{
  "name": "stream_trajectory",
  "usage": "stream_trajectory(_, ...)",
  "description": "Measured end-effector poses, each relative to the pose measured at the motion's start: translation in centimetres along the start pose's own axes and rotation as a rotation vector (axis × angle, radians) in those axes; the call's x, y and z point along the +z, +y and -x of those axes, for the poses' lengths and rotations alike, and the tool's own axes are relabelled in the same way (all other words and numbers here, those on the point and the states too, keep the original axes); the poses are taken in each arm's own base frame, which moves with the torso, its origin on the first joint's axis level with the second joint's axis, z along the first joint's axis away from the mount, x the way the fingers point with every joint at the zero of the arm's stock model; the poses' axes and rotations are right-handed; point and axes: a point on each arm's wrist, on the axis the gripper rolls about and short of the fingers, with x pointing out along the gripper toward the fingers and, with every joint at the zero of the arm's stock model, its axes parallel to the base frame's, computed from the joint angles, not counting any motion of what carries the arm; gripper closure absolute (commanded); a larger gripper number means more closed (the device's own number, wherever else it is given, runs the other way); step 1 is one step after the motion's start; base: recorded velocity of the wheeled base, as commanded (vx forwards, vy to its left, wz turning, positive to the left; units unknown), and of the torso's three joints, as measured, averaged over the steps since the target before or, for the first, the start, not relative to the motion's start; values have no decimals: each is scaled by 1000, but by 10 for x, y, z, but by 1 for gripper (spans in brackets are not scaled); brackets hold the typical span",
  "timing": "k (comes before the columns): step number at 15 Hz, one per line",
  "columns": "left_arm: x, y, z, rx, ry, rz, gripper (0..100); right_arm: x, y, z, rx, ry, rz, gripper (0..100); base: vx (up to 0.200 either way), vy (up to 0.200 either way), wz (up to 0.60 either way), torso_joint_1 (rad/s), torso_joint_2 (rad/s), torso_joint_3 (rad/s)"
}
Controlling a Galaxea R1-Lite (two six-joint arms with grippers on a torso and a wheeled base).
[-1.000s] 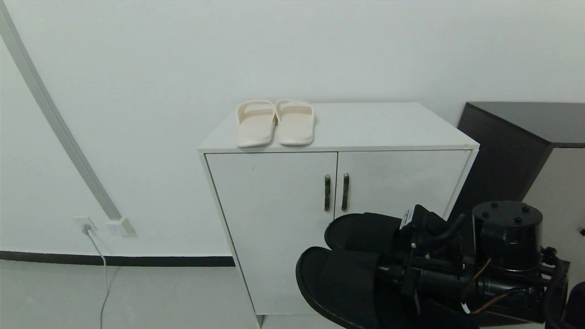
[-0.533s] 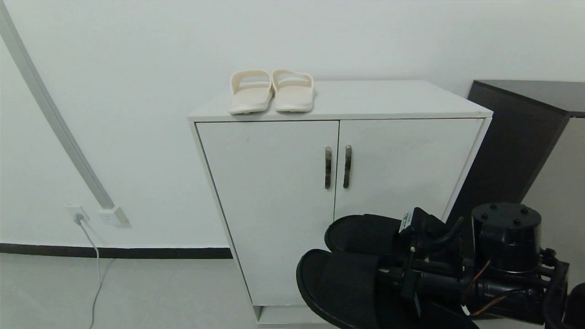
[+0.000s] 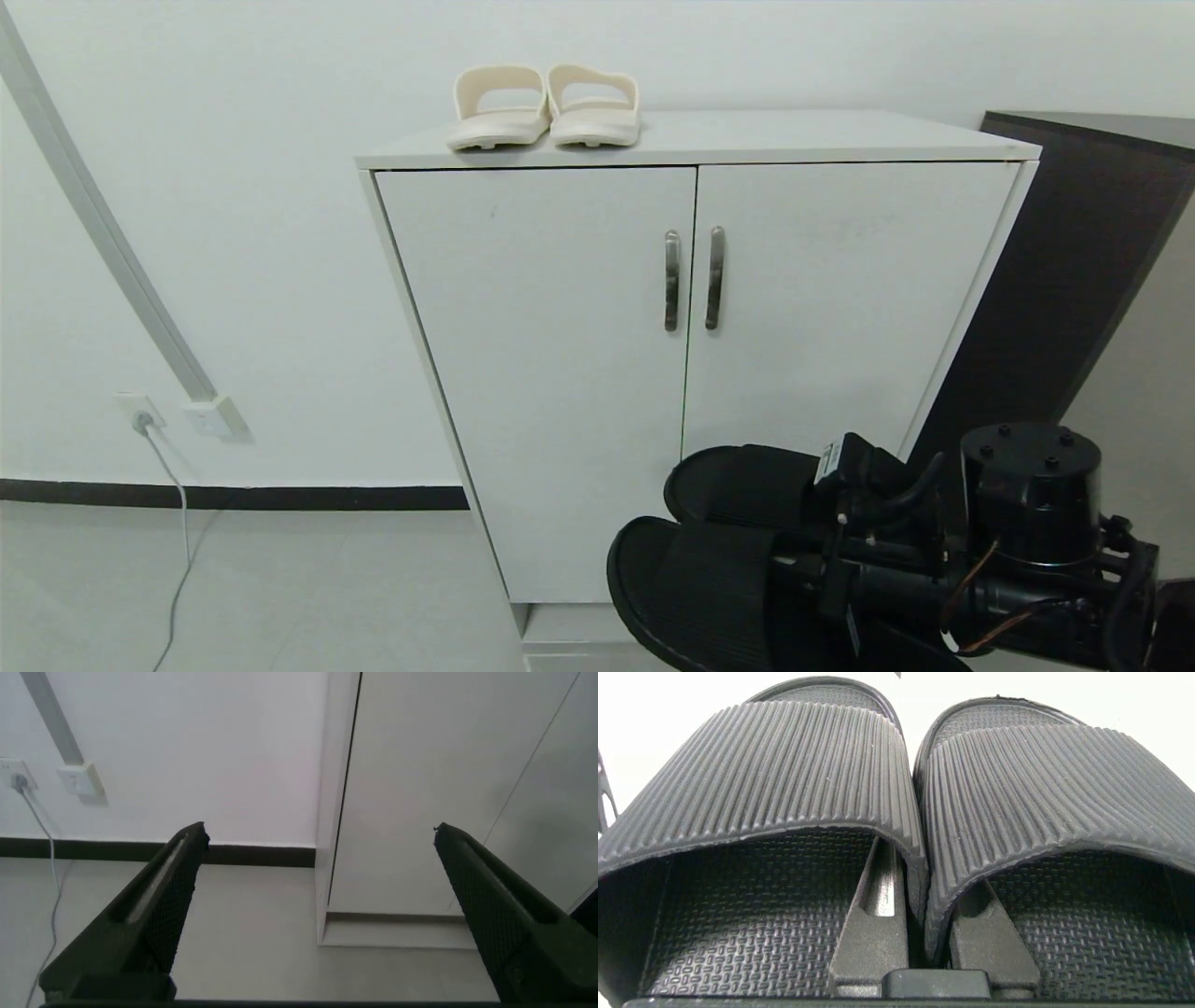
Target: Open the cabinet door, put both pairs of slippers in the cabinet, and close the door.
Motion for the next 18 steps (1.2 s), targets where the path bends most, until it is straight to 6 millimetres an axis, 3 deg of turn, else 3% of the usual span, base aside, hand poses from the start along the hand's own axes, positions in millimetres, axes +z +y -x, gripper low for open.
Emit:
stream_trajectory(10,7,0,-1,-9,12,-46,0,-9,2,-3,8,13,21,100,0,0,0,0,0,0)
stream_trajectory(13,46,-3,-3,-76,-8,7,0,-10,3,-4,11,14,21,100,0,0,0,-2,11,19)
stream_trajectory(18,94,-13,-31,-372,89,34,0,-12,5,-2,12,-4,23,100,0,0,0,1,129,57)
